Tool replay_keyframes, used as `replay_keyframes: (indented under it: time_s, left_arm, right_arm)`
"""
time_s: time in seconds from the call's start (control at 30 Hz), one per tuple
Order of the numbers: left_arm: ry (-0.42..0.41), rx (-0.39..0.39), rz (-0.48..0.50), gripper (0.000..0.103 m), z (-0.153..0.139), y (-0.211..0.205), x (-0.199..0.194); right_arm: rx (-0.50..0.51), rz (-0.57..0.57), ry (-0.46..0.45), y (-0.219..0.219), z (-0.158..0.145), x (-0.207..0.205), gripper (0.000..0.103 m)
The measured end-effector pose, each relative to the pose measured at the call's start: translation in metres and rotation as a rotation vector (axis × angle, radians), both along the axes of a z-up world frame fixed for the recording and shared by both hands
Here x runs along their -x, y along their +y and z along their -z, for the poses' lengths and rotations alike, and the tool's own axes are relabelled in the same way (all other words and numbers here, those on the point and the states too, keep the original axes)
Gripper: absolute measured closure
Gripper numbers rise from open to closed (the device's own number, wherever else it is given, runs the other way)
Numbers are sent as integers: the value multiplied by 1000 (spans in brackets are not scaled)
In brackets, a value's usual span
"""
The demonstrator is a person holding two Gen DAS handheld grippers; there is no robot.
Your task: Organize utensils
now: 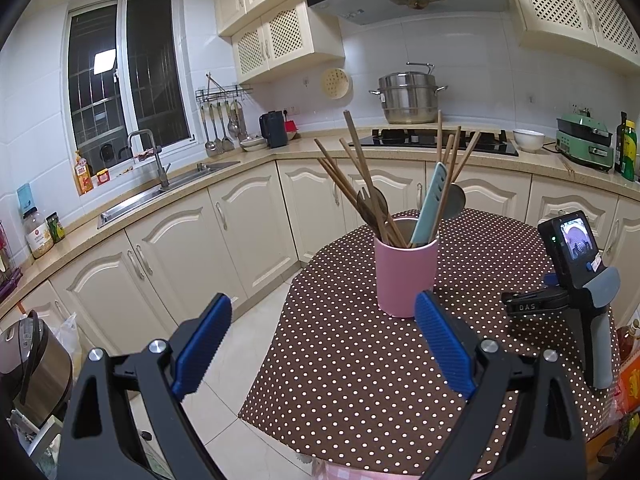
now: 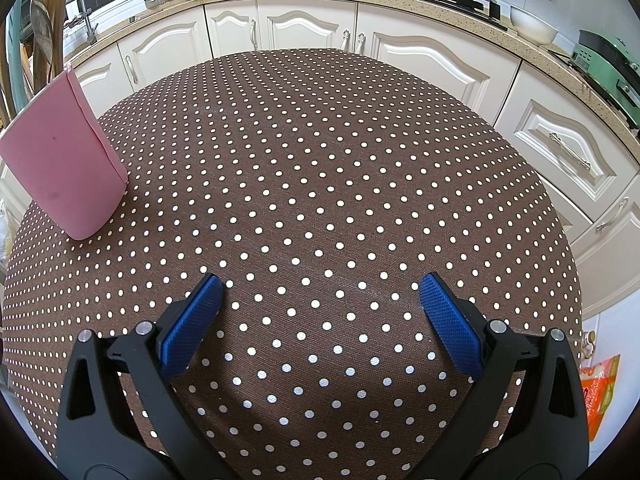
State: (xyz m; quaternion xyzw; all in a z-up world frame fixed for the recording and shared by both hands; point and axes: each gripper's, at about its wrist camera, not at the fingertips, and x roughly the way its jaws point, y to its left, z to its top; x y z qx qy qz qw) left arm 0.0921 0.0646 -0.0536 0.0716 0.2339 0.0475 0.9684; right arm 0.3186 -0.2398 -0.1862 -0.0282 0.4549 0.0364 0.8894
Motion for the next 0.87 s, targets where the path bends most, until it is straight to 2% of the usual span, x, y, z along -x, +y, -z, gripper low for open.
replay_keyframes:
  time_s: [0.87]
  left_arm:
    - [57, 22, -6, 12, 14, 5, -15]
  right_arm:
    - [0, 0, 0, -1, 0, 1, 6]
